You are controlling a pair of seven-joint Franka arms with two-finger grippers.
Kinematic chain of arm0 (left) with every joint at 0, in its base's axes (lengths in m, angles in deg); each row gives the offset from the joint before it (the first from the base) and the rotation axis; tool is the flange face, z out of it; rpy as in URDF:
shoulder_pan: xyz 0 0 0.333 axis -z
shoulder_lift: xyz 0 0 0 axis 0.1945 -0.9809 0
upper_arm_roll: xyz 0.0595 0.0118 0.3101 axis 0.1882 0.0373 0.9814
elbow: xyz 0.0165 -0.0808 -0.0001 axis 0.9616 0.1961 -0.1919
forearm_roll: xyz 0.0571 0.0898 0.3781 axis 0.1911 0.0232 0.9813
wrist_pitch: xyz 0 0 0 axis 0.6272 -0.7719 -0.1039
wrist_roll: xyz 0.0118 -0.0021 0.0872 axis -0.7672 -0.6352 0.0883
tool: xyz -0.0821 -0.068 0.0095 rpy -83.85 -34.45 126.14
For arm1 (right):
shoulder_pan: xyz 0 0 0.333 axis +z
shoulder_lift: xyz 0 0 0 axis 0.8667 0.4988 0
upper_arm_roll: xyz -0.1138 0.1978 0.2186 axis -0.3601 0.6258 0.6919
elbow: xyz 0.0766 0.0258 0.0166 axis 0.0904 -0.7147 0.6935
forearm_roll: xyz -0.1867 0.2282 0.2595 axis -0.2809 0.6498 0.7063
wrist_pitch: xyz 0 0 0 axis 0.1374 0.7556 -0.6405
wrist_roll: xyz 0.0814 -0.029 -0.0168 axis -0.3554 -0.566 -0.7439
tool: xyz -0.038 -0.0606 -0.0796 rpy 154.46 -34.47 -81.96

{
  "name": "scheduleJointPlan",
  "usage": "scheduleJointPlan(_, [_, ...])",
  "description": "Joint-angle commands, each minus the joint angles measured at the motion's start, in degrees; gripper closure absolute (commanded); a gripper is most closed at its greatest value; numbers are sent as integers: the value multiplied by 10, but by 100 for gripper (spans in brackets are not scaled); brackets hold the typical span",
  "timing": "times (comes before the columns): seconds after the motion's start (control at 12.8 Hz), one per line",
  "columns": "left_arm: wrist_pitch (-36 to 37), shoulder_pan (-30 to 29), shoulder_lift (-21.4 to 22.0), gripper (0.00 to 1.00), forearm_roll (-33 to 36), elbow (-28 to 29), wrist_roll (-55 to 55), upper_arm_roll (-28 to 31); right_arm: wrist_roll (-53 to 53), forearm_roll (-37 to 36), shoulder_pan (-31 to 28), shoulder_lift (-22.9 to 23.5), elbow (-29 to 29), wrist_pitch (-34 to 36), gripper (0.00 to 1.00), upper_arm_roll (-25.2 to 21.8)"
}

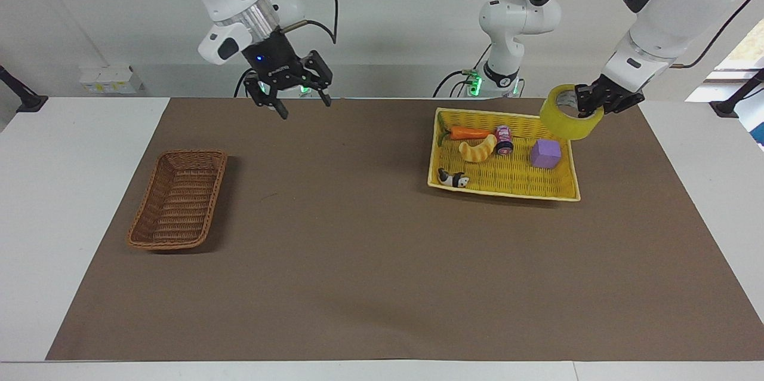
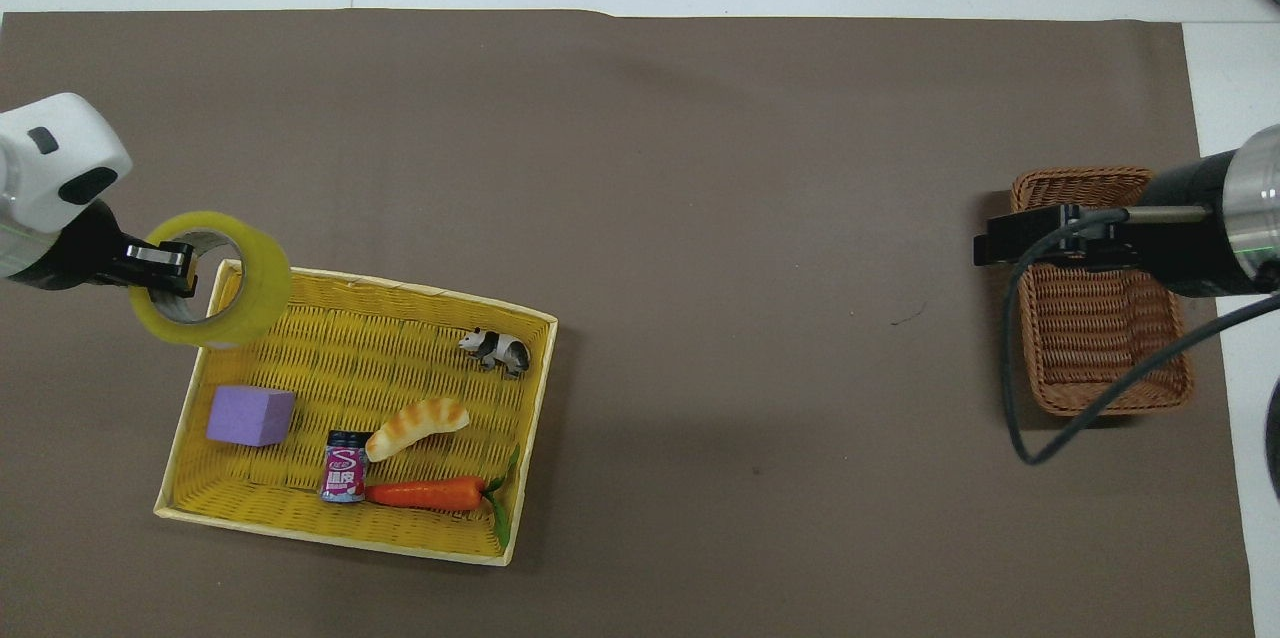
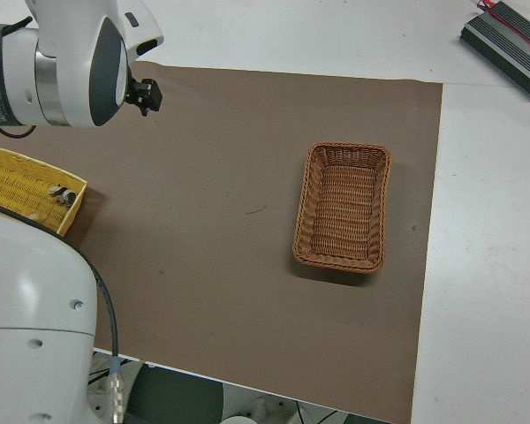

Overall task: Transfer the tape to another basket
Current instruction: 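Carry the tape toward center with the left gripper while the right gripper approaches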

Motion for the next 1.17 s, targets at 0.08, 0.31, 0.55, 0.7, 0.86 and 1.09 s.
scheduleJointPlan(0.08, [-10,13,16,100,-21,18,-35,-4,63,67,47,37,-8,-103,0,1])
scheduleJointPlan(0.31, [-12,76,16,100,-37,16,-87,-13,119,97,97,60,-28,-198,0,1])
scheduleJointPlan(0.55, [-16,134,19,100,-60,14,-99,-14,128,137,108,59,-50,-227,0,1])
scheduleJointPlan(0.7, [-20,153,19,100,-84,15,-138,-19,118,148,108,52,-64,-225,0,1])
scheduleJointPlan(0.86, [-27,153,19,100,-175,18,-146,-18,53,206,92,33,-84,-216,0,1])
scheduleJointPlan(1.09, [-50,155,24,100,-241,25,-150,-19,-15,257,45,-13,-111,-125,0,0])
